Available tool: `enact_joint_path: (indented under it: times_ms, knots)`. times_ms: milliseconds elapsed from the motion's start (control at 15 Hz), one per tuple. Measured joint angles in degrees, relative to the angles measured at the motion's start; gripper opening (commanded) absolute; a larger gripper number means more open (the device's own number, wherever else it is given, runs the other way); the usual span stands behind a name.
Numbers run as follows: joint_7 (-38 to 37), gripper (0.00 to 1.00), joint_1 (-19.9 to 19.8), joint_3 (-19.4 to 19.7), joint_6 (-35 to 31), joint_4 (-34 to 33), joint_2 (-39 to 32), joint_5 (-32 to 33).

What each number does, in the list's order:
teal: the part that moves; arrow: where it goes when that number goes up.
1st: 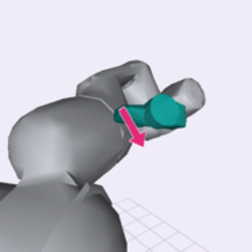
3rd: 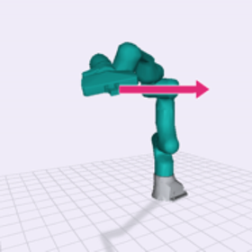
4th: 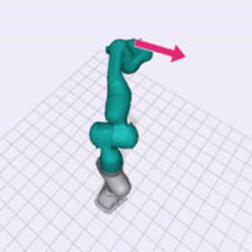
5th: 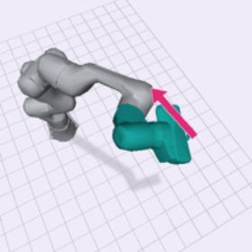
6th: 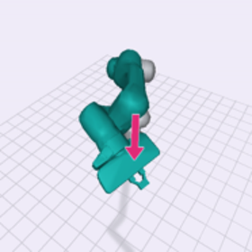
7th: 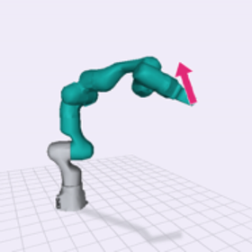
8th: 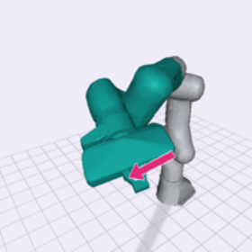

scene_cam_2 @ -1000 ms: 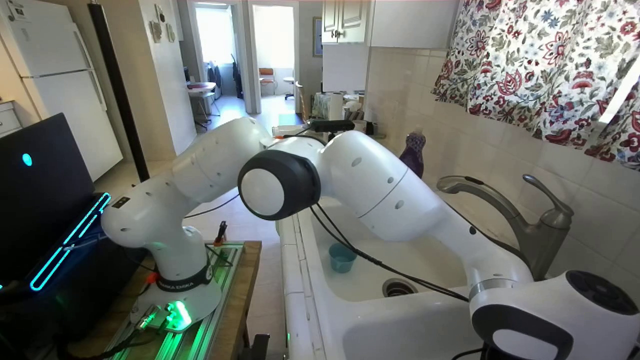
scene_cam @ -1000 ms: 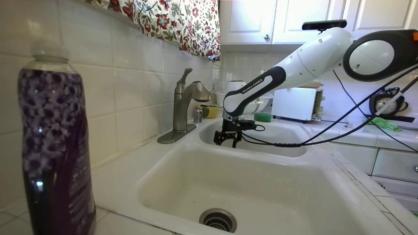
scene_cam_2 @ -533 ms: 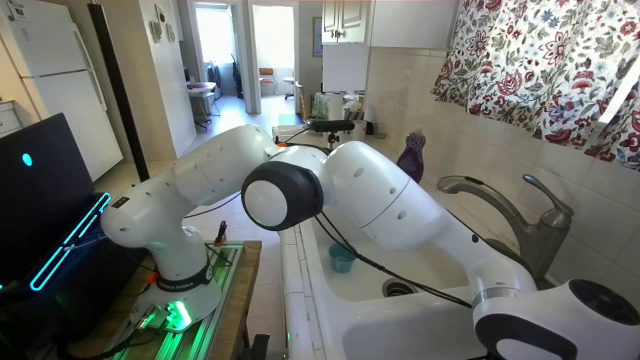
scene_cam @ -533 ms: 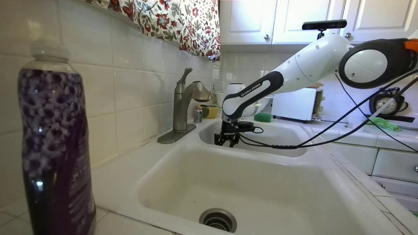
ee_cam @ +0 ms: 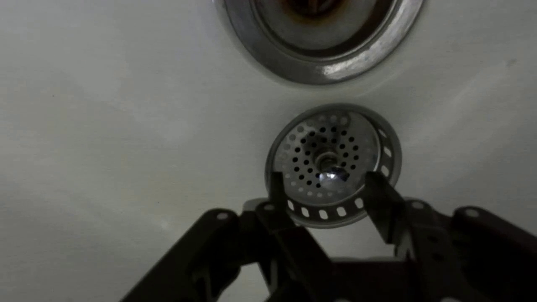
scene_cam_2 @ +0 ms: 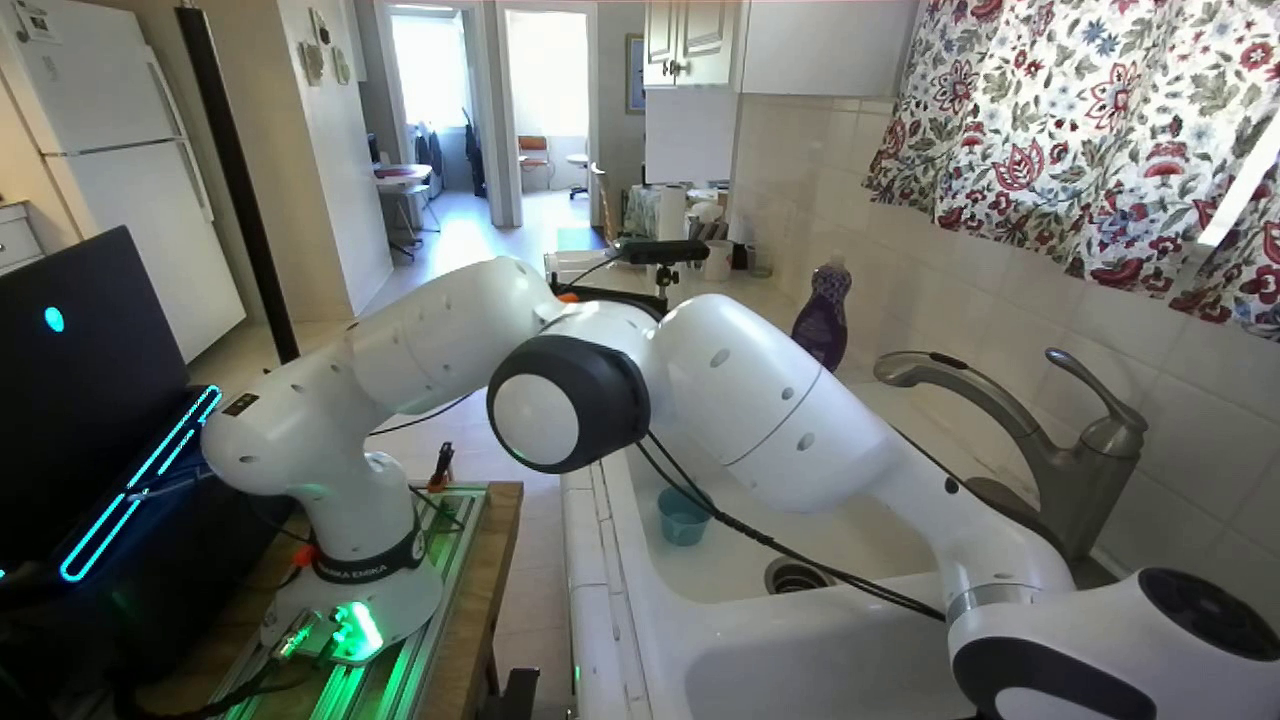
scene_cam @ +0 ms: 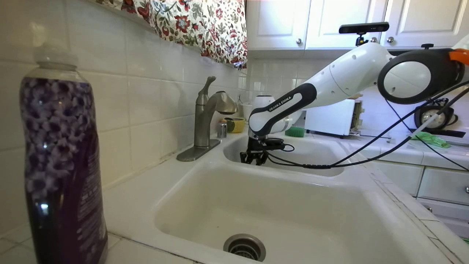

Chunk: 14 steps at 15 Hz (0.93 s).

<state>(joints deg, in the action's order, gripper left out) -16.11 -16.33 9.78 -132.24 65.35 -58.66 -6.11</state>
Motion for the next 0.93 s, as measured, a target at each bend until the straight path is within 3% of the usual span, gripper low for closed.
enact_joint_path:
  times_ms: [267, 467, 600, 800, 933]
  knots:
    - [-0.06, 0.54, 0.01, -0.02, 0.0, -0.09, -0.21, 0.0]
    - [-0.09, 0.44, 0.01, -0.02, 0.0, -0.34, -0.66, 0.0]
    - [-0.09, 0.44, 0.01, -0.02, 0.0, -0.36, -0.84, 0.0]
    - [-0.1, 0.27, 0.03, -0.03, 0.0, -0.39, -1.0, 0.0]
    - [-0.1, 0.07, 0.03, -0.04, 0.0, -0.39, -1.08, 0.0]
